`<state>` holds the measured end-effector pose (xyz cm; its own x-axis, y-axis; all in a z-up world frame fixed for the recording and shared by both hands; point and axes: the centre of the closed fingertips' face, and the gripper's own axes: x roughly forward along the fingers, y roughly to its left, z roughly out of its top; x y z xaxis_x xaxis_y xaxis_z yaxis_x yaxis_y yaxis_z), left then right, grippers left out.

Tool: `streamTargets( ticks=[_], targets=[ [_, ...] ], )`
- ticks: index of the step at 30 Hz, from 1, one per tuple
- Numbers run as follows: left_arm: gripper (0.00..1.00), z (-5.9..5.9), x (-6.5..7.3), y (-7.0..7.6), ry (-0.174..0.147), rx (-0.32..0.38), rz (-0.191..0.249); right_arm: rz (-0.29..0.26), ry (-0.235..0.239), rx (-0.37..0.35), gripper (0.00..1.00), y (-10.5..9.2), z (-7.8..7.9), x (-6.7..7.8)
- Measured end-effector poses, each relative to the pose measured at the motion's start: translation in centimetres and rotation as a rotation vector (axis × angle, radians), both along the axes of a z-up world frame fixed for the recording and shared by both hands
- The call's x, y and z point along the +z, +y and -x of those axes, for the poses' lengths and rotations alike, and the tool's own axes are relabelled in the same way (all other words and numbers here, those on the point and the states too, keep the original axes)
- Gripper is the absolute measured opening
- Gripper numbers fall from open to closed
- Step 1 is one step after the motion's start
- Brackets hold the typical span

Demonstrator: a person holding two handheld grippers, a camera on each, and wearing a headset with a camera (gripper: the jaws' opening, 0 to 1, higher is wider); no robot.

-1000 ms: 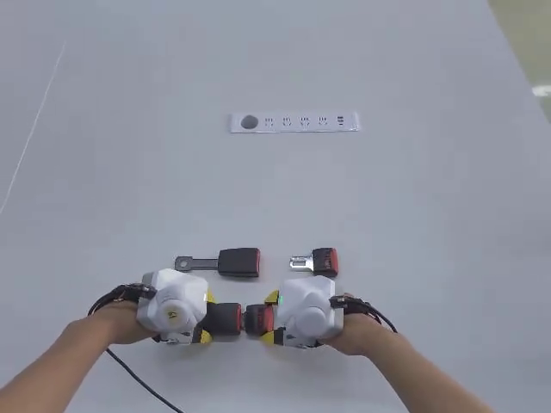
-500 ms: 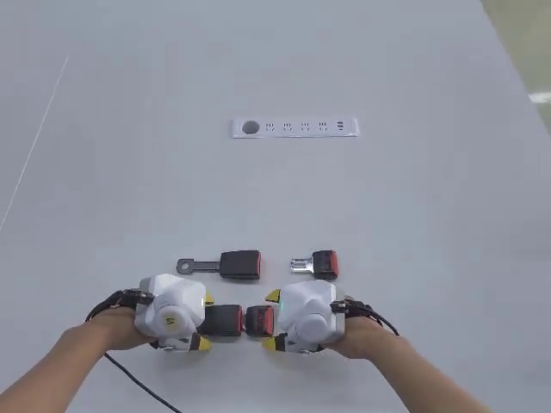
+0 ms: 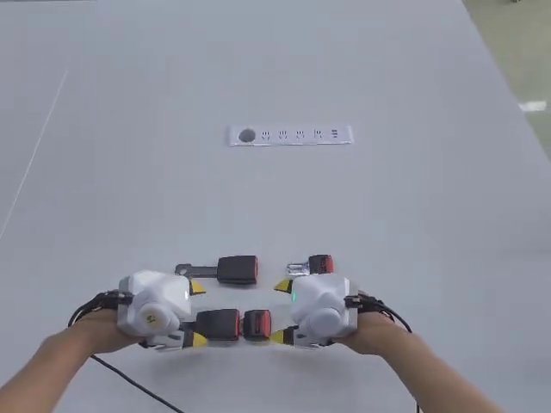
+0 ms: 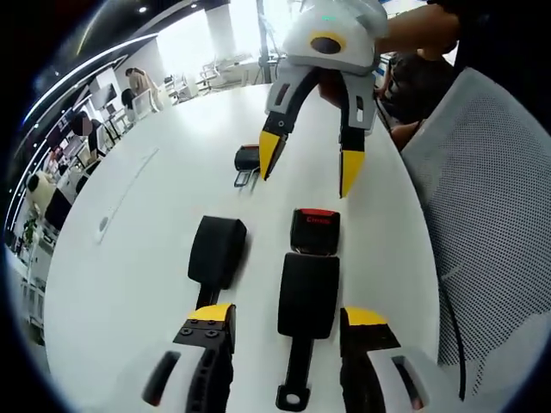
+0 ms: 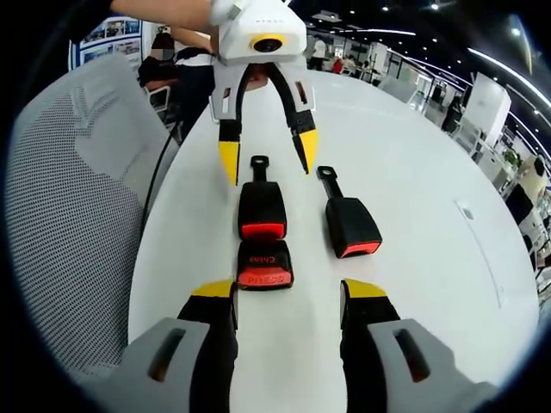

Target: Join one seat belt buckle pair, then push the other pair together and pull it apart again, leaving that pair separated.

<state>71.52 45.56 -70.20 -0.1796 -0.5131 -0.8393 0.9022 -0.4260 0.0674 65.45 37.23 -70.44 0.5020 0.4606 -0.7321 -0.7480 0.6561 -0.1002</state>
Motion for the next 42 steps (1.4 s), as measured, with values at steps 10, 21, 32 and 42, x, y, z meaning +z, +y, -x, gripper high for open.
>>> streamTargets(
  ticks=[10,21,32,42],
  targets=[
    [0.51,-2.1,1.5,-1.1,-0.027,0.032,0.027,0.025,-0.026,-0.048,0.46,-3.4,-0.1,1.3],
    [0.51,-3.1,1.8,-3.4,-0.034,0.024,0.041,0.073,-0.022,-0.077,0.46,-7.4,0.4,1.0],
    [0.51,-4.0,0.6,-5.1,-0.036,-0.011,0.01,0.094,-0.009,-0.098,0.46,-10.4,0.2,0.3],
    [0.47,-4.6,-0.9,-6.3,-0.02,-0.039,-0.032,0.105,0.028,-0.072,0.45,-11.9,0.0,-0.7]
  ],
)
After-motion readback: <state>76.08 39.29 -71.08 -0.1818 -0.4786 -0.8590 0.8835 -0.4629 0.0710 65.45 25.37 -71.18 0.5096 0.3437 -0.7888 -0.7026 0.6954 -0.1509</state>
